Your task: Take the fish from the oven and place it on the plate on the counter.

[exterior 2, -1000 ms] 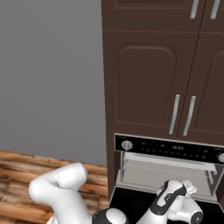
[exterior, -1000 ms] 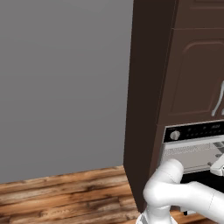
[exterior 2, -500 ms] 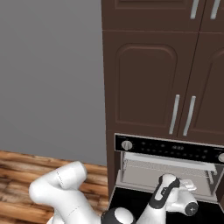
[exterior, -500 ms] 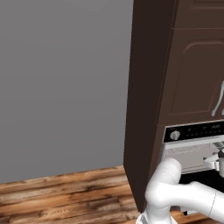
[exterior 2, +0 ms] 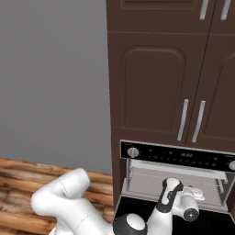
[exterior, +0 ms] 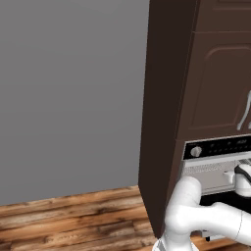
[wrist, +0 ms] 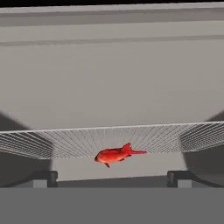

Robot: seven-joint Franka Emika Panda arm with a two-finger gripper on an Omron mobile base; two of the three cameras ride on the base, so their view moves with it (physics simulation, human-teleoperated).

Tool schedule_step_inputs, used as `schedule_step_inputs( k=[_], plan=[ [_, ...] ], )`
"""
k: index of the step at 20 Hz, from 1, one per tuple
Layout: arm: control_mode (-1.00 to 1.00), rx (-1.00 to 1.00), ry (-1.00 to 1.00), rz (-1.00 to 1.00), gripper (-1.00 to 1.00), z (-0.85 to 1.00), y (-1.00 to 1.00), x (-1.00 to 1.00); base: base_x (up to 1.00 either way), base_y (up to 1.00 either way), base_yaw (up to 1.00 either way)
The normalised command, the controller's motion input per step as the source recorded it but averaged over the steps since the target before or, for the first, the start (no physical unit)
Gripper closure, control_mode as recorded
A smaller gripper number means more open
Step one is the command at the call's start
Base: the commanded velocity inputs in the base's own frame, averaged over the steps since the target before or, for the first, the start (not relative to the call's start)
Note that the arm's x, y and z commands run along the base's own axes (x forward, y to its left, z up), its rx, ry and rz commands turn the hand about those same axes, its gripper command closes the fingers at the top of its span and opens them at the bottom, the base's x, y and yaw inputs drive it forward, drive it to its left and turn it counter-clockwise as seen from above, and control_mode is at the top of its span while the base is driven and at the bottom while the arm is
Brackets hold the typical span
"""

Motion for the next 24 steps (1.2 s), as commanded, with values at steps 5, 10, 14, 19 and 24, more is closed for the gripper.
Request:
schedule_step_inputs(
  k=[5,10,14,19,24],
  plan=[
    [-1.0,0.07,-0.08,-0.09,-1.0,-0.12,-0.05,0.08,0.0,0.0,0.0],
    [-1.0,0.0,-0.01,-0.01,-1.0,-0.11,0.0,0.16,0.0,0.0,0.0],
    [-1.0,-0.01,-0.04,0.0,-1.0,-0.11,0.0,0.06,0.0,0.0,0.0],
    [-1.0,-0.01,-0.11,0.0,-1.0,-0.05,0.0,0.09,0.0,0.0,0.0],
    [-1.0,-0.02,-0.12,0.0,-1.0,-0.19,-0.05,0.18,0.0,0.0,0.0]
  ],
)
